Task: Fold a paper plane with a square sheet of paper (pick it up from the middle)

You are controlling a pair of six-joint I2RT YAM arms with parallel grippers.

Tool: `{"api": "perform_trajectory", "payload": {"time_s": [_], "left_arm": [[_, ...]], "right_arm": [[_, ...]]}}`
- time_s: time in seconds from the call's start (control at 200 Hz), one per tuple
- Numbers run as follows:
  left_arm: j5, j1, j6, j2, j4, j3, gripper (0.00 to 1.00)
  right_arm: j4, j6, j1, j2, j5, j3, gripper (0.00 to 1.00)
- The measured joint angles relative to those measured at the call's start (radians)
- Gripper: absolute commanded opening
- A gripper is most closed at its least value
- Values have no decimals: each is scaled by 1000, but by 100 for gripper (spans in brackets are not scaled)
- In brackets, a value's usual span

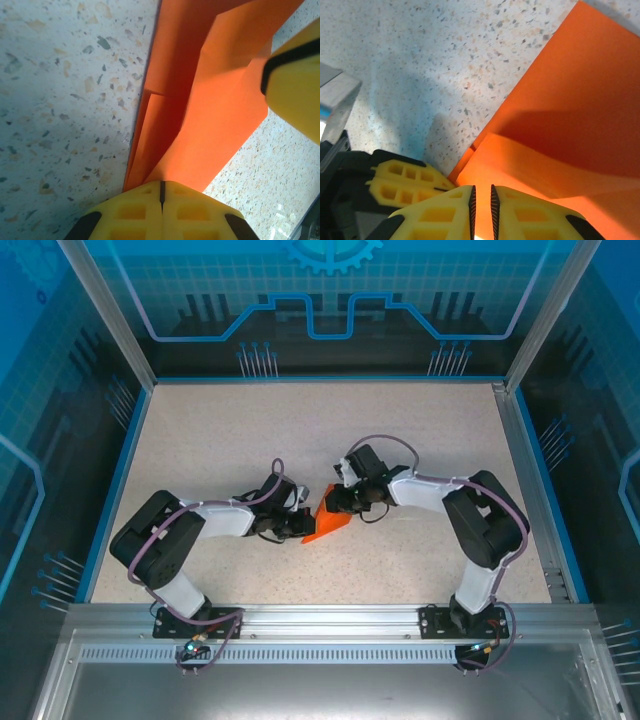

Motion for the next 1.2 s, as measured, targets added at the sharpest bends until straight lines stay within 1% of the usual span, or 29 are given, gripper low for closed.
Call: {"api": "perform_trajectory", "payload": {"time_s": [0.165,0.295,0.53,0.91,1.07,1.2], "left_arm": [[0,0,0,0,0,0,1],[0,0,0,0,-1,0,0],[0,1,-1,0,-2,0,0],[-3,1,0,1,9,-6,0],[-5,1,0,7,38,-11,0],[-5,1,0,9,56,-18,0]], "right_arm": [[30,17,33,4,-31,-11,14],[72,36,65,42,-52,-11,14],[105,66,64,108,-34,-15,14],[126,82,45,111,-55,-24,15],[137,82,13,121,-94,-23,16],[134,81,-23,123,-99,-18,16]]}}
